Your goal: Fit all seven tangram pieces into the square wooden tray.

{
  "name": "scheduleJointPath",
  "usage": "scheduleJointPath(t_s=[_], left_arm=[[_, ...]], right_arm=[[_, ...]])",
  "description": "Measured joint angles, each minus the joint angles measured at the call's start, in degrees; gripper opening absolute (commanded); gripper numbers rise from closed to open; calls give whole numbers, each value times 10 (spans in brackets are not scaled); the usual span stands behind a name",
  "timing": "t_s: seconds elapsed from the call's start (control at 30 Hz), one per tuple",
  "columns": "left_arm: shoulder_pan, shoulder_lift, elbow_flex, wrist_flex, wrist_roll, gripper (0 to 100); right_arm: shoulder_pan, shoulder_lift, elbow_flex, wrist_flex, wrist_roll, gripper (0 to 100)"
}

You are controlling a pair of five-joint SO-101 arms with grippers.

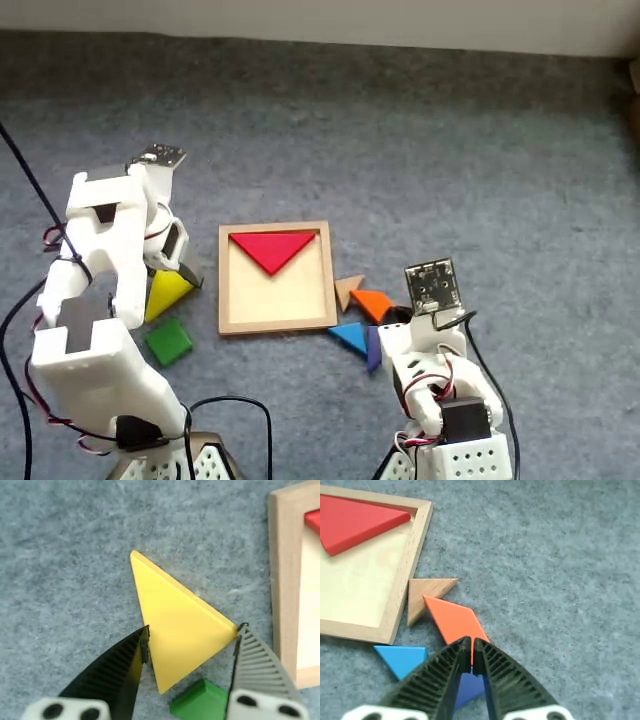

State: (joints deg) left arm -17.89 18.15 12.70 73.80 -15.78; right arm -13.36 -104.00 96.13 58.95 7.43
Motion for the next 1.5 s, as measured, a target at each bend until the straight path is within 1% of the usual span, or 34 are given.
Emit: scheduleJointPath(t_s=[0.2,0.5,0.6,0.7,0.8,0.9,1.13,1.2,1.3,1.5], left_arm=[[1,29,-34,15,0,278],[1,159,-210,142,0,274],[1,176,-232,149,-1,269],[1,185,-241,149,-1,226],[3,173,-239,149,-1,207],[3,130,-224,146,-2,207],[6,-26,-132,153,-2,210],[14,-49,-98,144,-2,236],[19,-53,-59,107,-2,282],[19,-13,-45,42,26,284]], right_arm=[[0,0,0,0,0,22],[0,0,0,0,0,22],[0,0,0,0,0,22],[0,0,0,0,0,22],[0,-1,0,0,0,22],[0,-1,0,0,0,22],[0,-1,0,0,0,22],[0,-1,0,0,0,22],[0,-1,0,0,0,22],[0,-1,0,0,0,22]])
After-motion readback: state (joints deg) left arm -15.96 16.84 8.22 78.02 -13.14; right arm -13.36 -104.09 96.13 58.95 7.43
